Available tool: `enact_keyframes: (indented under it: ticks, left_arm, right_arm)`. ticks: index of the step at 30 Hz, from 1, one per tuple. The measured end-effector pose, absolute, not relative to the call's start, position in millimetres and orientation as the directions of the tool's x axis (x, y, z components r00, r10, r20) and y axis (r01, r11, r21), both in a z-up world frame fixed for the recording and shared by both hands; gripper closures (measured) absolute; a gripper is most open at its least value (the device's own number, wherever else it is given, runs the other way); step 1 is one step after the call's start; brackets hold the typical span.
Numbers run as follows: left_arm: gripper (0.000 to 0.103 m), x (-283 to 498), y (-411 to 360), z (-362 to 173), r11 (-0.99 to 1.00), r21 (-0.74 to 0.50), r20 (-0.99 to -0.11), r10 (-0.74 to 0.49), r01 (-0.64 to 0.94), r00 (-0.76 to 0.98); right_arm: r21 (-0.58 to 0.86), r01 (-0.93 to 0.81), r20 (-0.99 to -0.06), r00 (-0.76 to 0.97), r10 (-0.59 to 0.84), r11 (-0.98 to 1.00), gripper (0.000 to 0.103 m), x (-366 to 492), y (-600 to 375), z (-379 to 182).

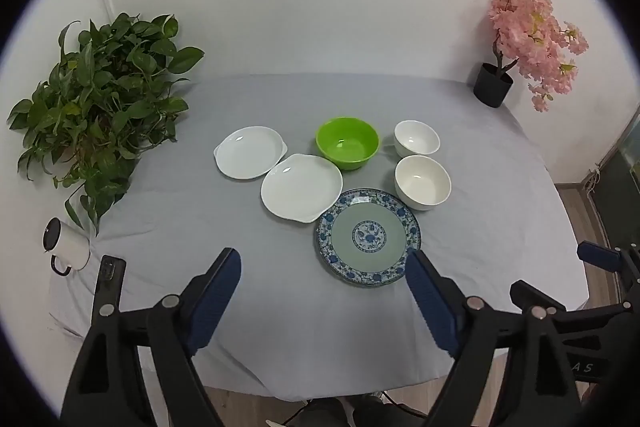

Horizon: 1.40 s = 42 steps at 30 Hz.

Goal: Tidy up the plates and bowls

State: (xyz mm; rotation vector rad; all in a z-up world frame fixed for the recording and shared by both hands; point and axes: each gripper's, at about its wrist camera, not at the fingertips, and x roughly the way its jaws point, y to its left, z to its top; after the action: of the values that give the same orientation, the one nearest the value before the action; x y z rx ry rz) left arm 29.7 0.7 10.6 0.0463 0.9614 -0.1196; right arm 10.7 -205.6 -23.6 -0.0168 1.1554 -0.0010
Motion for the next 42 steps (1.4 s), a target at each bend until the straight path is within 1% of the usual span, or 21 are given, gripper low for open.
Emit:
enact_keyframes:
  ticks: [8,10,12,14,20,22,29,37,42]
  left_arm:
    - [0.019,41.6,14.3,19.9,0.983,-0.021,-0.800,-0.125,0.181,0.586]
    - [0.014,43.7,18.9,20.6,0.983,-0.026,-0.800,-0.131,0.184,0.585]
    - [0.007,44.4,23.8,20.8,0.982,-0.036,-0.801,-0.140,0.186,0.583]
    - [0.005,44.1,29.0,20.5,0.982,-0.044,-0.800,-0.145,0.185,0.583]
    - [0.005,42.4,42.7,15.8,0.980,-0.069,-0.808,-0.165,0.187,0.566]
    - [0.001,40.8,45.9,14.9,0.980,-0.074,-0.808,-0.166,0.182,0.565]
    - [0.001,39.4,58.9,14.9,0.981,-0.087,-0.803,-0.172,0.174,0.570]
    - [0.001,37.8,64.0,3.5,0.979,-0.089,-0.817,-0.175,0.181,0.549]
    - [0.001,39.9,62.0,-2.7,0.979,-0.072,-0.824,-0.166,0.190,0.542]
  right_arm:
    - [-0.031,0.049,-0.911,0.409,-0.048,0.998,0.000,9.0,-186.8,-12.2]
    - [-0.035,0.057,-0.911,0.409,-0.055,0.998,0.000,8.5,-182.4,-11.4]
    - [-0.037,0.063,-0.910,0.411,-0.060,0.997,0.000,7.4,-177.4,-9.6]
    - [-0.042,0.065,-0.910,0.409,-0.065,0.997,0.000,9.4,-174.1,-8.3]
    - [-0.047,0.060,-0.915,0.399,-0.067,0.997,0.000,5.9,-161.6,-8.3]
    - [-0.051,0.058,-0.914,0.399,-0.070,0.997,0.000,5.2,-157.1,-7.2]
    - [-0.054,0.062,-0.916,0.395,-0.074,0.997,0.000,2.2,-148.1,-5.1]
    - [-0.060,0.070,-0.916,0.392,-0.083,0.996,0.000,-3.8,-143.4,-4.6]
    - [-0.061,0.070,-0.928,0.364,-0.082,0.996,0.000,-4.9,-143.2,-10.8]
